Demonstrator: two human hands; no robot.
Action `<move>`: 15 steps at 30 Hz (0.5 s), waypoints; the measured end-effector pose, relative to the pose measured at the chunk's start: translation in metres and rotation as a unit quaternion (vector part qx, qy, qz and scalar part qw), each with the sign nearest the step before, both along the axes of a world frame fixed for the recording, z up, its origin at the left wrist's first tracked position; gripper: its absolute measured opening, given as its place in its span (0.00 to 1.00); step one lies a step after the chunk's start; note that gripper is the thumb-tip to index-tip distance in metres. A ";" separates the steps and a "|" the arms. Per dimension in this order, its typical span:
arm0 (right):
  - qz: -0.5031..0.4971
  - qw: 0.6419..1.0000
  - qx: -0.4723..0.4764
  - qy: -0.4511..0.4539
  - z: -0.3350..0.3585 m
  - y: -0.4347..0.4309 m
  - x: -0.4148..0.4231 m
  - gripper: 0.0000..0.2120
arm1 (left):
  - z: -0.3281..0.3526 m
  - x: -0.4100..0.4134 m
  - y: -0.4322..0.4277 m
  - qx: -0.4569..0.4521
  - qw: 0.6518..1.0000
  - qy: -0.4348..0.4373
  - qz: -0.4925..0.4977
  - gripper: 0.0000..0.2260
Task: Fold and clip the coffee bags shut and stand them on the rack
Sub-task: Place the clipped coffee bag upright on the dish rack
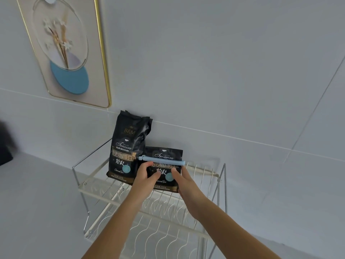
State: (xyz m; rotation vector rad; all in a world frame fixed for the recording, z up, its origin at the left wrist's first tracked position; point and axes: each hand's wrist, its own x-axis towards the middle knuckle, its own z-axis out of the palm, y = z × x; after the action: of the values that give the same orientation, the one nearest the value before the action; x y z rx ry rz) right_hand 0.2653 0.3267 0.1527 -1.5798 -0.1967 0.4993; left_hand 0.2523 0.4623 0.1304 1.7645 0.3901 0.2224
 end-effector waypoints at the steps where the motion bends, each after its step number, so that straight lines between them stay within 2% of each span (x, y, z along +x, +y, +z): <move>1: -0.001 1.000 -0.009 -0.009 0.004 -0.001 -0.003 0.12 | 0.002 -0.003 -0.003 0.005 1.000 0.002 0.004 0.19; 6: 0.018 0.999 -0.017 -0.032 0.021 -0.019 -0.025 0.08 | 0.018 -0.026 -0.017 0.022 0.999 -0.048 0.015 0.24; 10: 0.022 0.996 -0.025 -0.086 0.047 -0.042 -0.050 0.24 | 0.042 -0.051 -0.031 0.101 0.991 -0.082 -0.011 0.27; 13: 0.033 0.989 -0.028 -0.141 0.060 -0.066 -0.075 0.24 | 0.057 -0.075 -0.048 0.174 0.973 -0.144 -0.043 0.28; 15: 0.027 0.976 -0.069 -0.204 0.060 -0.083 -0.090 0.25 | 0.063 -0.092 -0.061 0.229 0.954 -0.183 -0.052 0.28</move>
State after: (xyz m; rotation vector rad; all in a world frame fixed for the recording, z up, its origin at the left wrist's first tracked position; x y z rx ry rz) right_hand 0.1750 0.2435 0.2129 -1.8060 -0.5261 0.2275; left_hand 0.1604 0.4011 0.1931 2.1359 -0.0319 0.5931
